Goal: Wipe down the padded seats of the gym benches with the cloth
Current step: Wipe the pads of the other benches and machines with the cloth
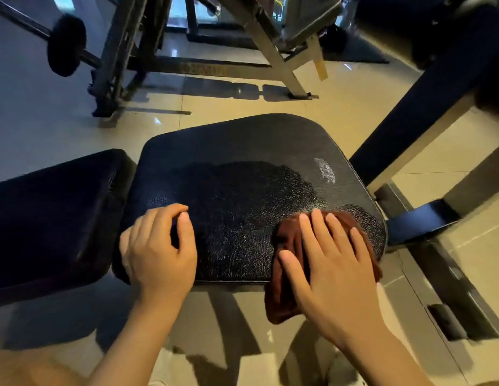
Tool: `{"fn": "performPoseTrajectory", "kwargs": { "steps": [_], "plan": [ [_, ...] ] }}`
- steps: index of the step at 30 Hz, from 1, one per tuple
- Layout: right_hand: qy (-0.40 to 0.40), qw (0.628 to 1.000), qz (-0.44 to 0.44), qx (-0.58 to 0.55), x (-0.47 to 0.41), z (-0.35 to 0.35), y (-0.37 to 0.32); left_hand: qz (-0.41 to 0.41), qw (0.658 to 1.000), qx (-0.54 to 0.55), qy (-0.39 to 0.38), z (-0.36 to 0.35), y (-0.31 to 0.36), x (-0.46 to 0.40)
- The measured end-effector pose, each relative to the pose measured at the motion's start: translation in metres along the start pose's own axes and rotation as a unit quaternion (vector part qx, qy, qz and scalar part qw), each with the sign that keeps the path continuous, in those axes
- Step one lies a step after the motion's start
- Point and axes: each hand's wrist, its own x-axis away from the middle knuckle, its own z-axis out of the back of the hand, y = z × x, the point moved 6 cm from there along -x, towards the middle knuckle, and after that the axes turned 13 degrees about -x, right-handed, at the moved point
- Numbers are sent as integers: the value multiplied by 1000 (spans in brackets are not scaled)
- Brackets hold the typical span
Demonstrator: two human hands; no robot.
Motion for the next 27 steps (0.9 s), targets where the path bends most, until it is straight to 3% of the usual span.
{"fn": "performPoseTrajectory", "kwargs": {
  "steps": [6, 9, 14, 19, 27],
  "plan": [
    [-82, 987, 135, -34, -37, -46, -84, 8, 1000, -2, 19, 3, 0, 1],
    [-124, 980, 150, -39, -55, -53, -96, 20, 999, 30, 0, 4, -4, -1],
    [-51, 998, 40, 6, -58, -24, -33, 34, 996, 77, -20, 2, -14, 0],
    [-44, 994, -103, 17, -48, 19, 54, -5, 995, 79, -54, 4, -2, -1],
    [-46, 993, -102, 23, -53, 17, 56, -83, 991, 37, -102, -12, 47, 1]
  ]
}}
